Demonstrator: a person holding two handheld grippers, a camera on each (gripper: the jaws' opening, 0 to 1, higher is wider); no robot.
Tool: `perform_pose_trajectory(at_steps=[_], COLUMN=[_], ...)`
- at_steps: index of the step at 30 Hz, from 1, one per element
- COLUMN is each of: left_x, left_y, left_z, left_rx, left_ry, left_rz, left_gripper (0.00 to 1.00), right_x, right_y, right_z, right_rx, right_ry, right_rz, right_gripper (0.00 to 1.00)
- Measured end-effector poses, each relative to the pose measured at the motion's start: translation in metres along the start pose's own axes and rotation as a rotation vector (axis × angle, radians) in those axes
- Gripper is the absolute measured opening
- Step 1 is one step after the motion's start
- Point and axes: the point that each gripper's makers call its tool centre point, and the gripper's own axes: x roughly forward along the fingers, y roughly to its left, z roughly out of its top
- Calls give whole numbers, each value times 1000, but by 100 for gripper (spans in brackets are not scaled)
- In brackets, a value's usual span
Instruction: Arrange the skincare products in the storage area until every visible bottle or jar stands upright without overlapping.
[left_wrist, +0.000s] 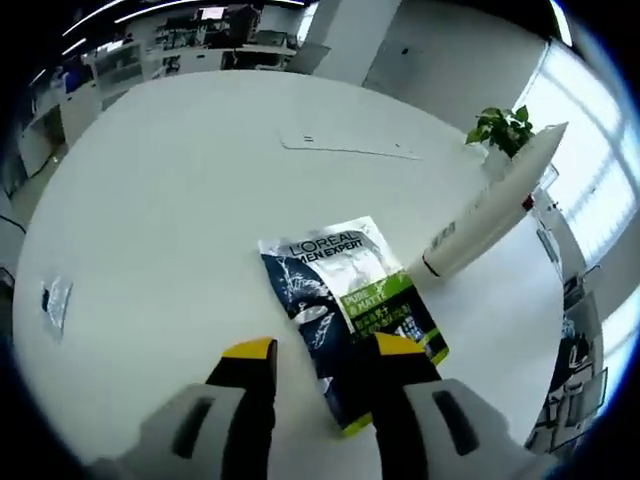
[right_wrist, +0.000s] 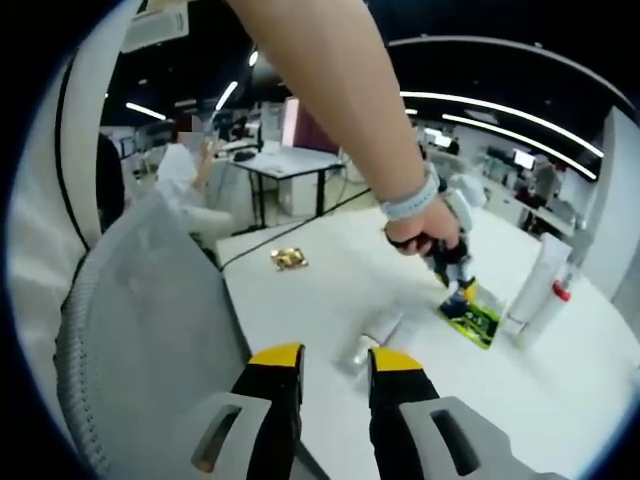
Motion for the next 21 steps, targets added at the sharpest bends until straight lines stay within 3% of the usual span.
perform_pose_trajectory(at_steps=[9,13,17,21], left_x=[11,13,4,-24], left_y=[-5,-9,-17,-19], left_z=[14,20,22,21], left_rx=[-3,11,47,67], left_ry=[-24,-45,-63,-115], left_rz=[-27,-44,-69,-52], left_gripper=[33,42,54,56], right_x=[1,2,0,0], right_y=[-2,-1,-2,0], right_z=[-2,-3,2,2], right_rx=[11,9,8,1], right_ry=[12,18,-3,-6], right_rz=[-8,1,0,12], right_gripper=[22,21,19,20])
